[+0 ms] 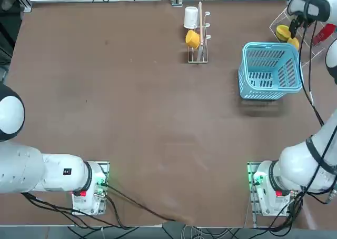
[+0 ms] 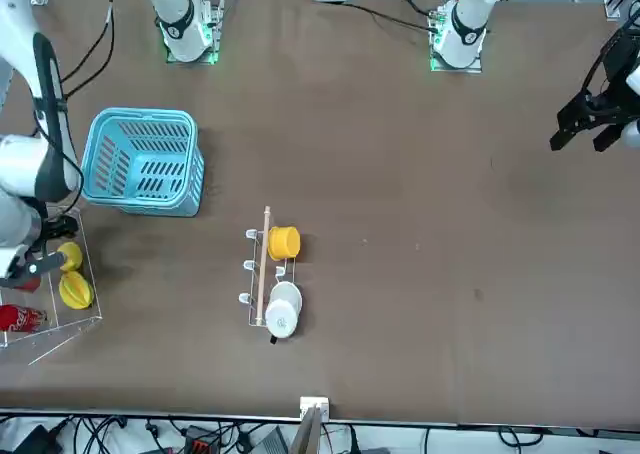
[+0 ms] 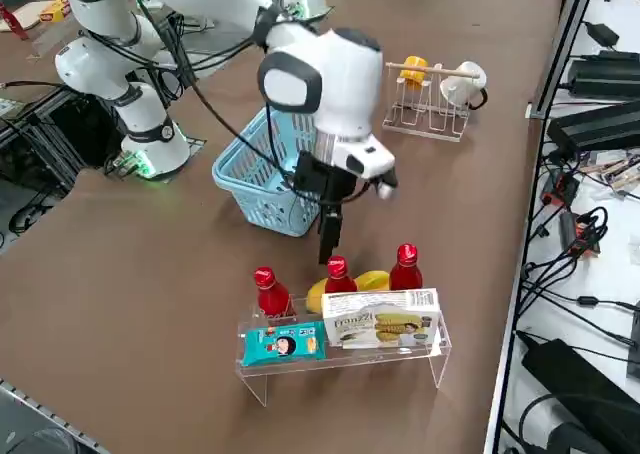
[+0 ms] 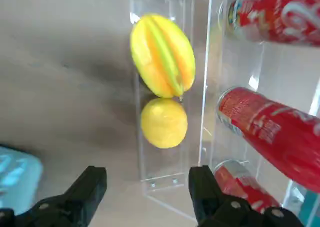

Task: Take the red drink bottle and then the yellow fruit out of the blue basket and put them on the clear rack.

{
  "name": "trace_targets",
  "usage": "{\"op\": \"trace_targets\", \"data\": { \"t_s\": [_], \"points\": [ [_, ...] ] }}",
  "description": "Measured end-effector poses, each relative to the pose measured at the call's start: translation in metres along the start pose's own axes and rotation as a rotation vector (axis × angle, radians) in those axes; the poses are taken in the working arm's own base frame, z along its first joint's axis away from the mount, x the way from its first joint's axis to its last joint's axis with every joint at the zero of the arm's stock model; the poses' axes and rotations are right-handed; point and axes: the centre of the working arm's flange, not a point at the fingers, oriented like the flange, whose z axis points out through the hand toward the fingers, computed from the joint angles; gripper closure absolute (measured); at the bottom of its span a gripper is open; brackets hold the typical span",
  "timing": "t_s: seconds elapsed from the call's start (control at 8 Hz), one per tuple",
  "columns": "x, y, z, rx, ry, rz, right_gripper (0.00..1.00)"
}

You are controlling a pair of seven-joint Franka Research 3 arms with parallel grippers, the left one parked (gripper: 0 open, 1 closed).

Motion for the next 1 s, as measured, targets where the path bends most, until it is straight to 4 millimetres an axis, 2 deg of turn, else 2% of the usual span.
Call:
{"op": "trace_targets", "data": {
  "t_s": [0.38, 0.62, 1.0],
  "points": [
    [-0.012, -0.006, -0.076, 0.138, 0.101, 0.107, 0.00],
    [-0.029, -0.015, -0.124, 0.234, 0.140, 0.190, 0.00],
    [-0.042, -0.045, -0.191, 0.253, 0.151, 0.304, 0.00]
  ]
}}
